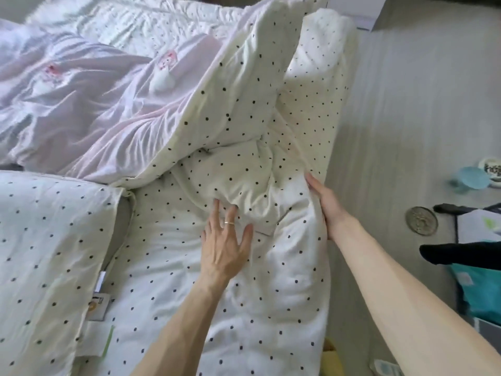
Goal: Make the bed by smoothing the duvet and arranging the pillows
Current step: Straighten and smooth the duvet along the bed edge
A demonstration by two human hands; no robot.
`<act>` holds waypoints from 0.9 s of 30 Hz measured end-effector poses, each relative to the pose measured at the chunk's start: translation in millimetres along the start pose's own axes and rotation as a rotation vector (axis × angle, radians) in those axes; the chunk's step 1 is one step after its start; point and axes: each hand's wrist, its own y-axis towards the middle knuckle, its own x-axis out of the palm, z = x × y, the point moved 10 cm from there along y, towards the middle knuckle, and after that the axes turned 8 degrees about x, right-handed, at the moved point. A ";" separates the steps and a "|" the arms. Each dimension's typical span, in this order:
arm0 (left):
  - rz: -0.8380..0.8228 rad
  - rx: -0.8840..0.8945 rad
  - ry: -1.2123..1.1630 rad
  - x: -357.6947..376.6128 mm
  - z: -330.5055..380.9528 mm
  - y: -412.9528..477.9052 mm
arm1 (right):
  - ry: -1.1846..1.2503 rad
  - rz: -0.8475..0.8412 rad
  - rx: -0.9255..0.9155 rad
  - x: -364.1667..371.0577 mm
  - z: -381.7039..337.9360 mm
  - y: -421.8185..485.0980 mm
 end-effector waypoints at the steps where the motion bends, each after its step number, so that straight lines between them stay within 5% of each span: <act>1: 0.063 0.032 -0.010 -12.5 6.6 9.0 | -0.019 0.063 -0.063 5.7 -22.3 -3.5; 5: 0.026 0.071 -0.045 -30.5 29.6 50.0 | -0.375 0.505 -0.724 20.9 -106.3 -69.8; 7: -0.055 0.065 -0.044 -29.7 45.7 69.6 | -0.403 0.722 -0.883 -2.2 -100.7 -104.6; 10: -0.310 0.060 0.089 0.1 59.7 72.9 | -0.375 1.016 -0.634 -90.0 -28.4 -94.4; 13: -0.577 -0.010 0.128 41.1 51.3 62.2 | -0.716 0.789 -0.010 -135.1 59.8 -10.2; 15: -0.584 -0.080 0.072 51.6 43.8 62.4 | -0.834 0.657 0.178 -138.8 66.0 20.9; 19: -0.282 -0.253 -0.196 18.7 44.8 85.3 | -0.781 0.546 -0.036 -97.2 -36.6 36.3; 23: 0.353 -0.692 -0.471 -43.2 32.9 82.6 | -0.824 0.405 -0.228 -54.5 -126.8 34.7; 27: 0.465 -0.690 -0.009 -104.3 52.0 105.1 | -0.906 0.334 -0.318 -18.2 -200.0 25.7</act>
